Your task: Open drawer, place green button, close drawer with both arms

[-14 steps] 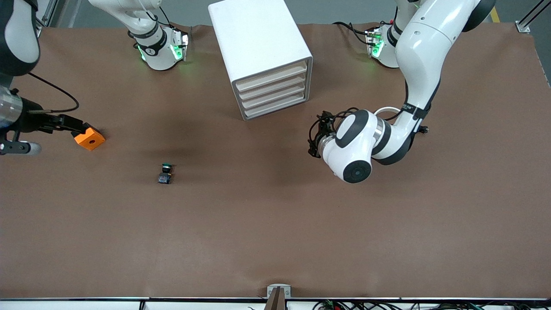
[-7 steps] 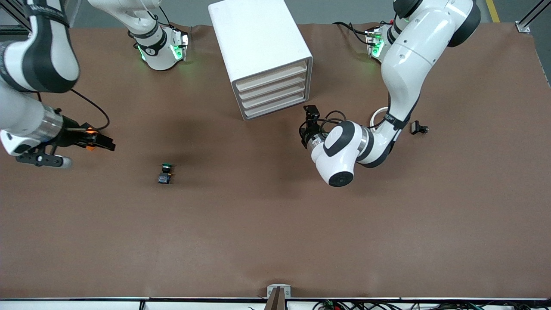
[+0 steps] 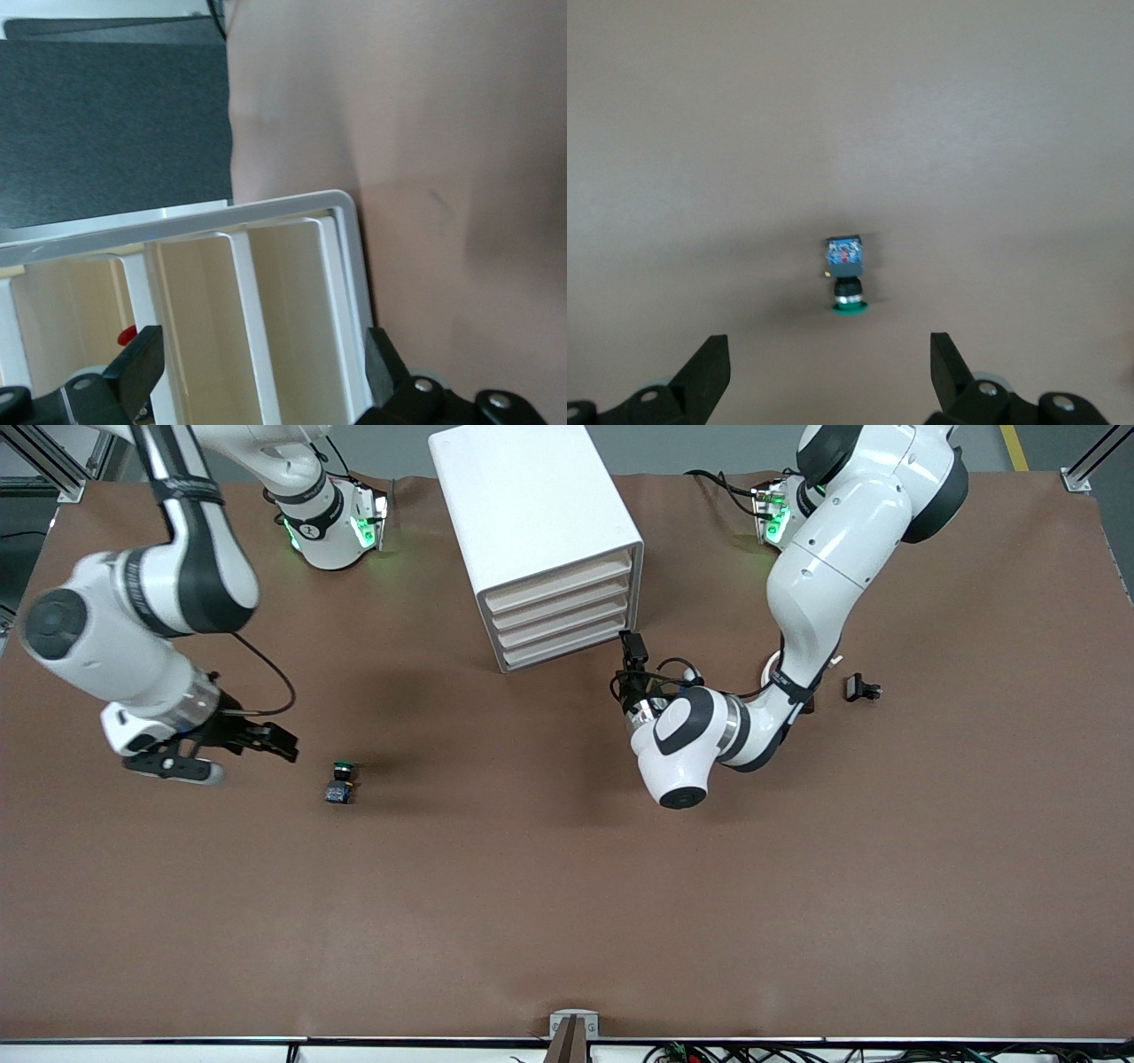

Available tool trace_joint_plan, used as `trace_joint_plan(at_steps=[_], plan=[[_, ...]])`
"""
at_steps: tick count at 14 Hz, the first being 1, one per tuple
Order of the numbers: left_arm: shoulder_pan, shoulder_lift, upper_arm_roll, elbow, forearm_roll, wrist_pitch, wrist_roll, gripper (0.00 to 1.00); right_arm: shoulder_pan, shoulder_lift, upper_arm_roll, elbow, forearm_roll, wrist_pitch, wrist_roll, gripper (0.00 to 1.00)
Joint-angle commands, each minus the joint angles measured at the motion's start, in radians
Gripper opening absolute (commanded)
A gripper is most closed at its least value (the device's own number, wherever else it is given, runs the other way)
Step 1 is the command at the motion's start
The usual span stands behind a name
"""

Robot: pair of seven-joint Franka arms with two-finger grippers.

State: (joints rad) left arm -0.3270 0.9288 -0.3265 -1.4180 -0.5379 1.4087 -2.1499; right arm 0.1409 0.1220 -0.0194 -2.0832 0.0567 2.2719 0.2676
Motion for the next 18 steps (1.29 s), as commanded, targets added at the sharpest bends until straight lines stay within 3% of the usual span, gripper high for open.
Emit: trace_joint_plan(at_steps=[1,3,5,10,17,18], plan=[[-0.021,0.019,-0.002,0.024,-0.017,-0.043,-0.024,0.83,0.025,0.079,-0.007,-0.014,-0.051,0.099,0.056,1.00],[-0.024,0.022,-0.002,0.024,-0.017,-0.045,-0.024,0.61,0.025,0.129,-0.007,-0.037,-0.051,0.199,0.058,1.00],[-0.024,0.033,-0.002,0.016,-0.017,-0.047,-0.025,0.54,0.023,0.192,-0.010,-0.054,-0.051,0.309,0.067,1.00],[-0.055,0.031,-0.002,-0.022,-0.019,-0.048,-0.045,0.52,0.016,0.304,-0.013,-0.080,-0.051,0.471,0.079,1.00],[-0.096,0.030,-0.002,-0.030,-0.031,-0.080,-0.045,0.52,0.043,0.344,-0.013,-0.080,-0.051,0.469,0.125,1.00],[-0.101,0.030,-0.002,-0.030,-0.031,-0.082,-0.045,0.47,0.045,0.347,-0.013,-0.081,-0.051,0.468,0.125,1.00]])
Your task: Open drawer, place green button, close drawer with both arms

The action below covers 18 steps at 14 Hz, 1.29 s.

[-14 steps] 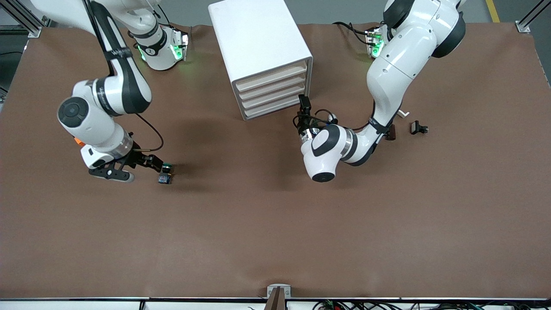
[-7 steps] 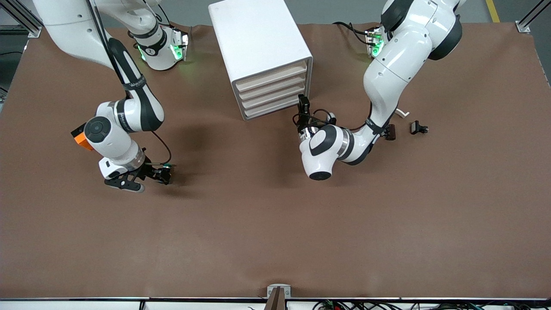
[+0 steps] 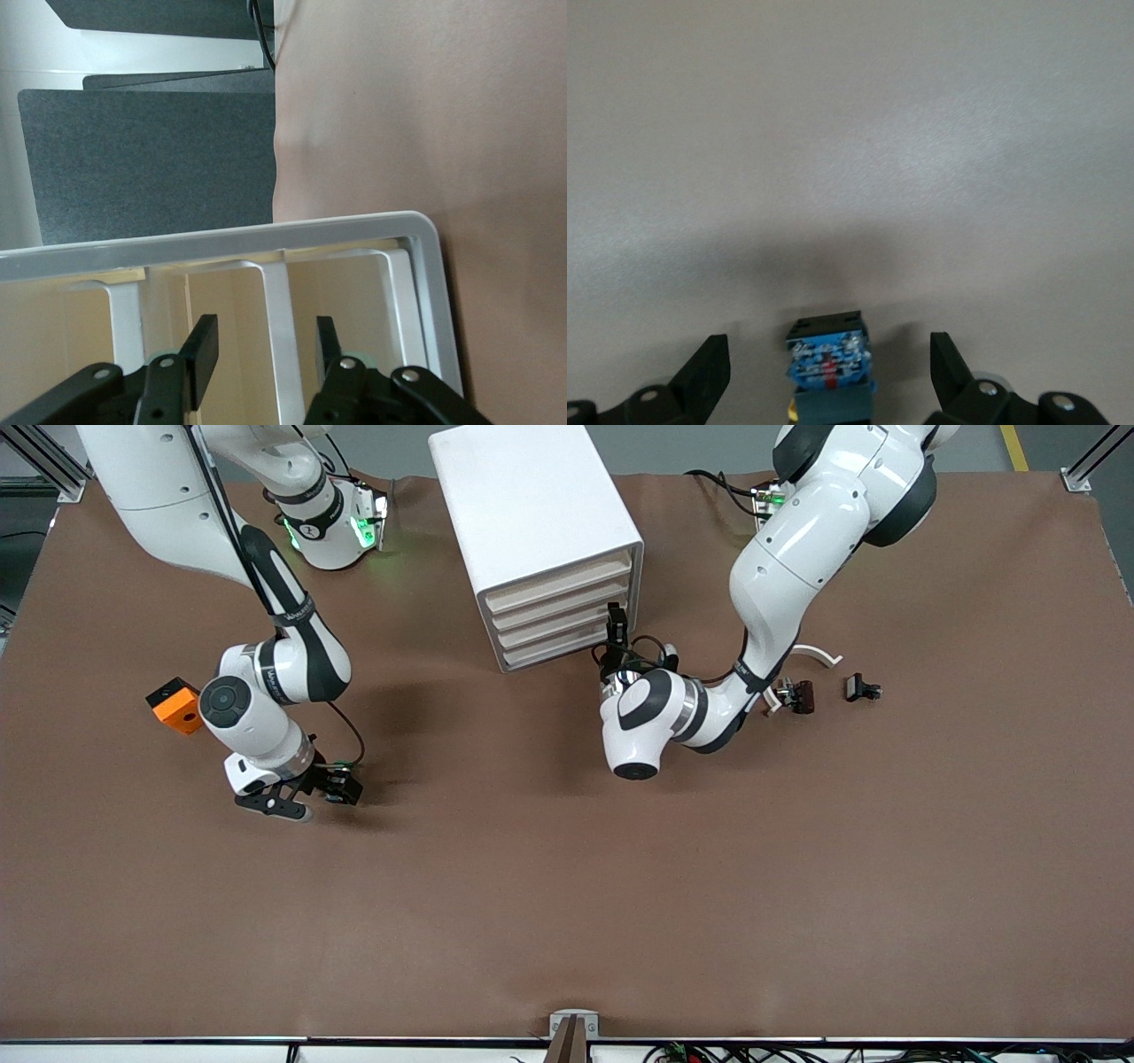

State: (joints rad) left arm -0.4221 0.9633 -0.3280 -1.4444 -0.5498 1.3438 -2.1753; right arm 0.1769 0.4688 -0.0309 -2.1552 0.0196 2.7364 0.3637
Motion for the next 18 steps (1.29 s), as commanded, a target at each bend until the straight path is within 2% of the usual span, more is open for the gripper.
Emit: trace_joint_plan(at_steps=[1,4,7,8,9,10,12,13,16,17,18], plan=[[-0.007,-0.005,-0.002,-0.004,-0.019,-0.017,-0.020,0.40,0.007,0.002,-0.001,-0.011,-0.013,0.003,0.029,1.00],[-0.011,-0.003,0.000,-0.002,-0.044,-0.015,-0.043,0.22,0.007,0.004,-0.001,-0.012,-0.013,0.002,0.029,1.00],[-0.012,-0.001,0.000,-0.001,-0.048,-0.015,-0.051,0.20,0.004,0.005,-0.001,-0.012,-0.013,0.002,0.029,1.00],[-0.012,-0.001,0.000,-0.001,-0.048,-0.015,-0.051,0.16,0.004,0.005,-0.001,-0.012,-0.013,0.002,0.029,1.00],[-0.012,-0.001,0.000,-0.001,-0.048,-0.015,-0.051,0.13,0.004,0.005,-0.001,-0.012,-0.013,0.002,0.028,0.94],[-0.012,-0.001,0.001,-0.001,-0.047,-0.014,-0.051,0.10,0.006,0.004,-0.001,-0.014,-0.013,-0.001,0.026,0.83],[-0.012,-0.001,0.004,0.002,-0.045,-0.014,-0.051,0.10,0.006,0.002,-0.001,-0.014,-0.013,-0.027,0.029,0.47],[-0.009,-0.001,0.007,0.004,-0.045,-0.014,-0.051,0.10,0.006,0.001,-0.001,-0.014,-0.013,-0.034,0.029,0.33],[0.000,0.000,0.018,0.009,-0.045,-0.014,-0.051,0.10,0.006,-0.004,-0.001,-0.028,-0.013,-0.034,0.032,0.12],[0.003,0.000,0.026,0.009,-0.056,-0.011,-0.051,0.10,0.006,-0.006,-0.001,-0.032,-0.013,-0.034,0.032,0.00],[0.005,0.000,0.036,0.009,-0.065,-0.008,-0.051,0.11,0.006,-0.009,0.000,-0.032,-0.012,-0.034,0.032,0.00]])
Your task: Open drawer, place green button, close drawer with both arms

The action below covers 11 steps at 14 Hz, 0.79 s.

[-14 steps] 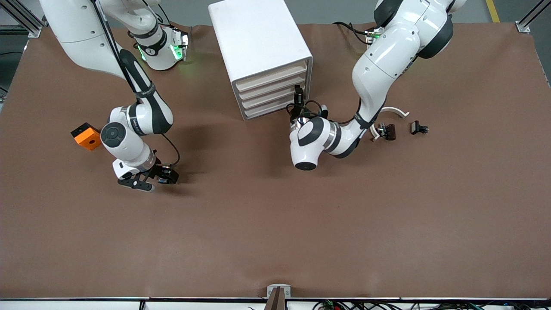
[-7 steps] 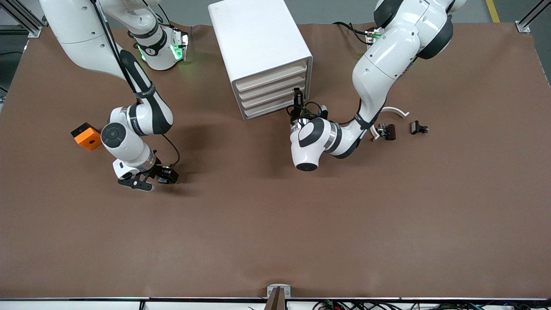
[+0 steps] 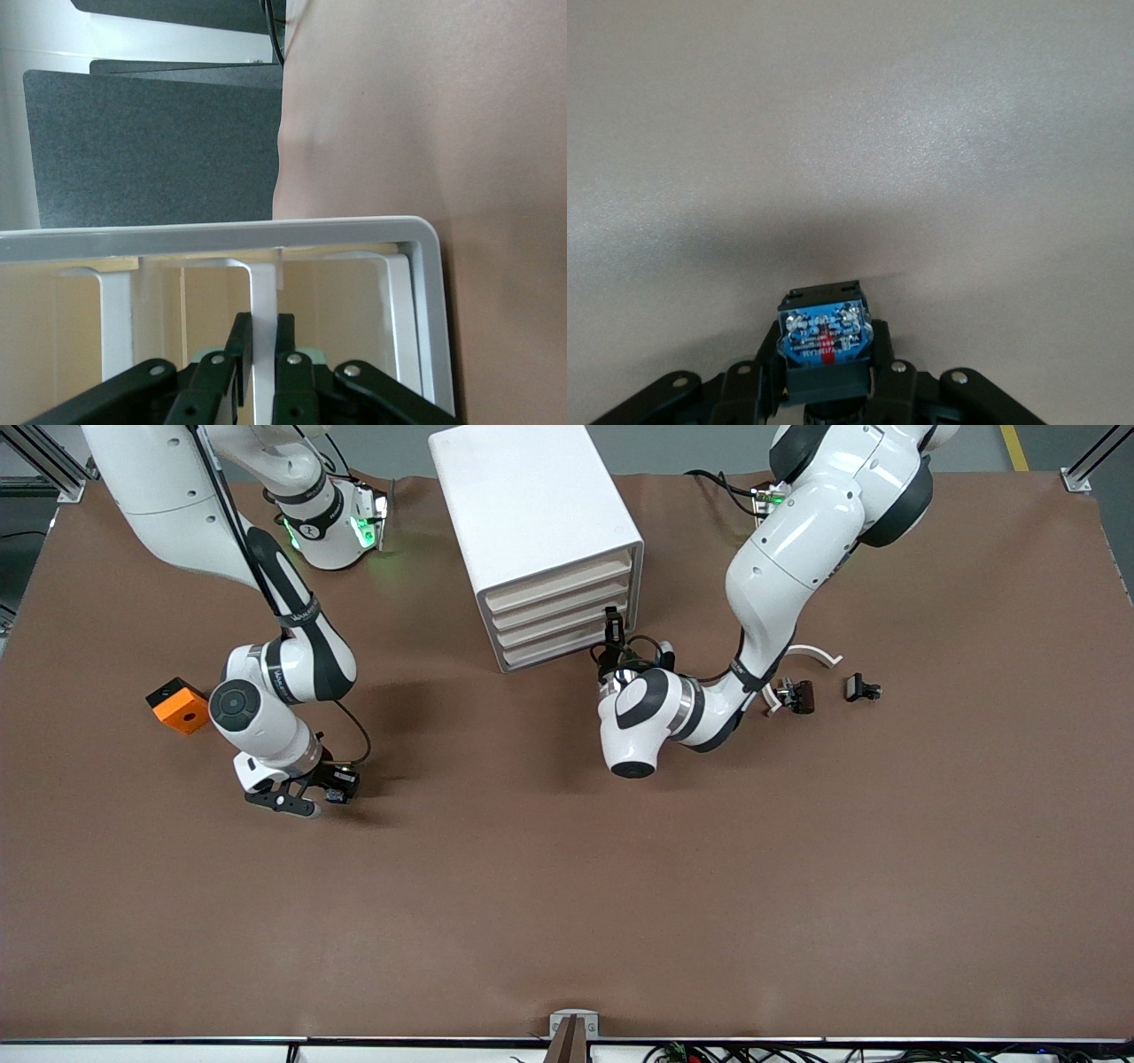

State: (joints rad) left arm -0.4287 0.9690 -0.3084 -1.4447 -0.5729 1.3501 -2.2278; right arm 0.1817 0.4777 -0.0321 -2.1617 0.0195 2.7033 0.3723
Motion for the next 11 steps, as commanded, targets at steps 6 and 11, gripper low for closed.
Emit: trace_joint_plan(at_steps=[6,11], plan=[[0.033,-0.004,0.069,0.021,-0.067,0.014,0.003,0.14,-0.007,-0.068,0.001,0.037,-0.010,-0.155,0.023,0.00],[0.068,-0.003,0.077,0.032,-0.102,0.058,0.007,0.14,0.036,-0.123,0.006,0.158,-0.009,-0.406,0.137,0.00]])
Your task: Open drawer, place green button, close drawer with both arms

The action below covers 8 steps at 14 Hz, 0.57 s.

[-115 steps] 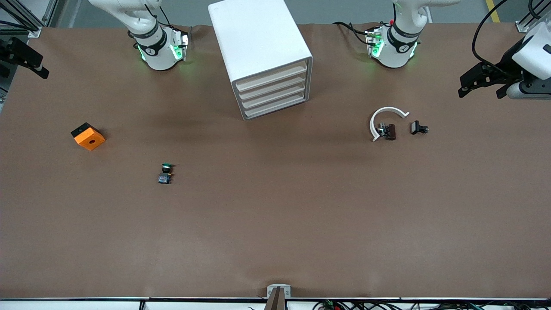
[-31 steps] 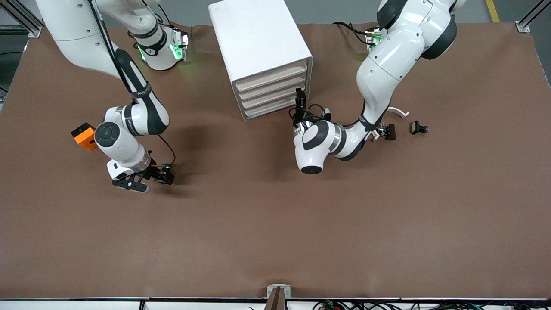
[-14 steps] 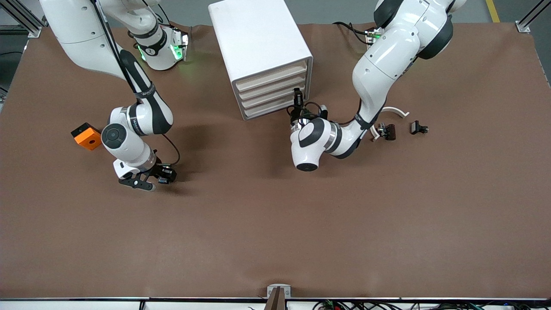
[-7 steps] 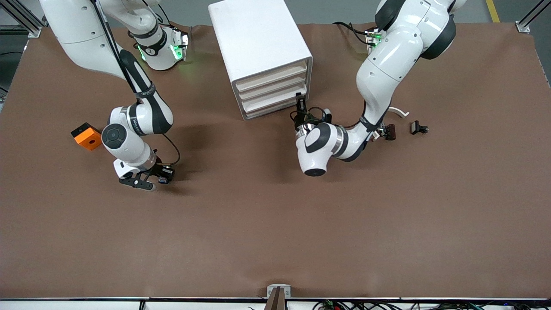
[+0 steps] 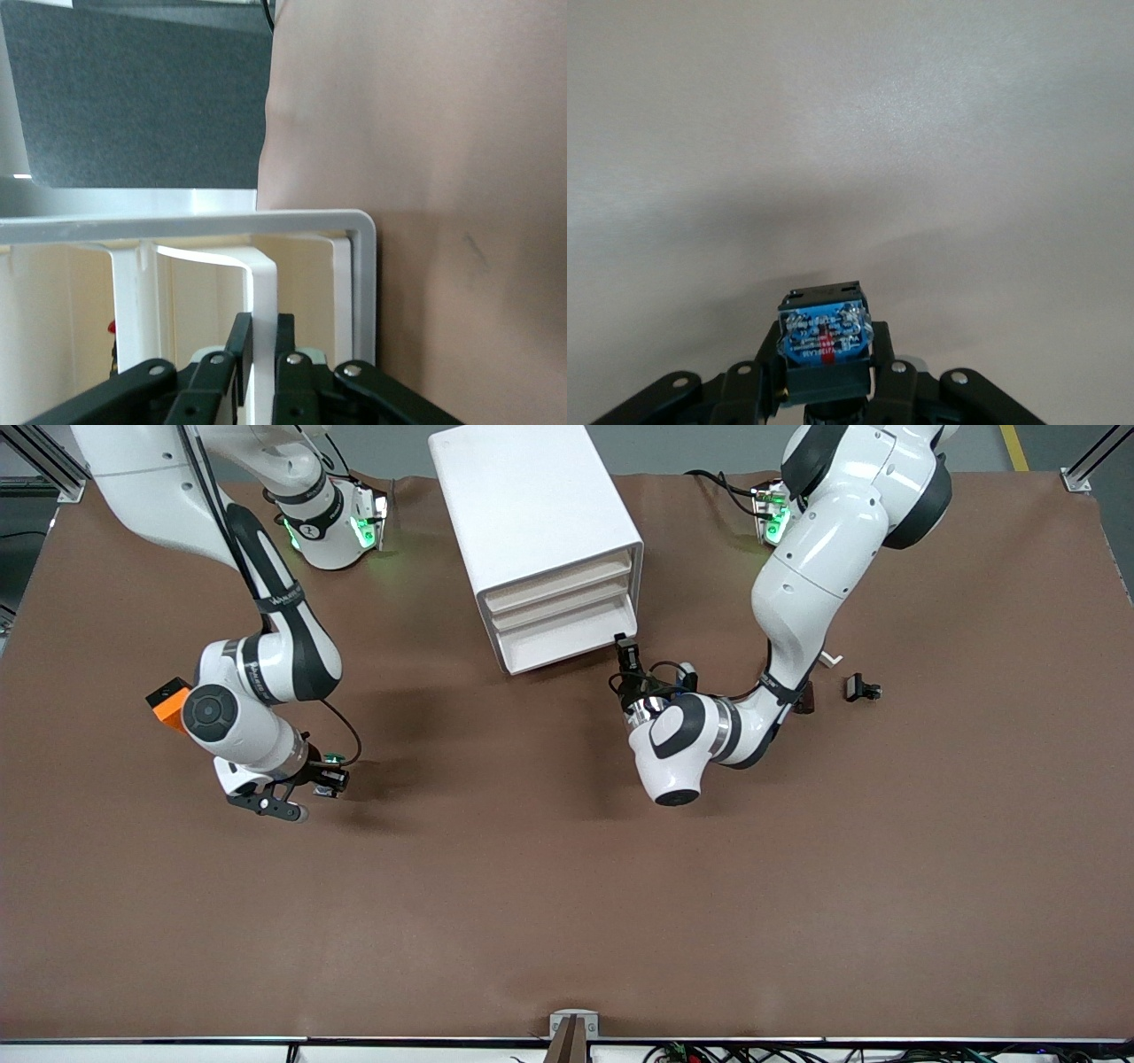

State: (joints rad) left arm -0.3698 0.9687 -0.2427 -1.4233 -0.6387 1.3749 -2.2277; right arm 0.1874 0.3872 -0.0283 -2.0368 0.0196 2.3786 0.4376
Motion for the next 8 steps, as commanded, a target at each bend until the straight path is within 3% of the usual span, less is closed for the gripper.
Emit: trace_joint_plan(at_steps=[1,8], plan=[[0.012,-0.002,0.011,0.012,-0.038,0.042,0.006,0.14,0.043,-0.047,0.005,0.044,-0.009,-0.099,0.100,0.00],[0.074,-0.002,0.011,0.029,-0.081,0.075,0.006,0.14,0.289,-0.100,0.007,0.144,-0.003,-0.274,0.550,0.00]])
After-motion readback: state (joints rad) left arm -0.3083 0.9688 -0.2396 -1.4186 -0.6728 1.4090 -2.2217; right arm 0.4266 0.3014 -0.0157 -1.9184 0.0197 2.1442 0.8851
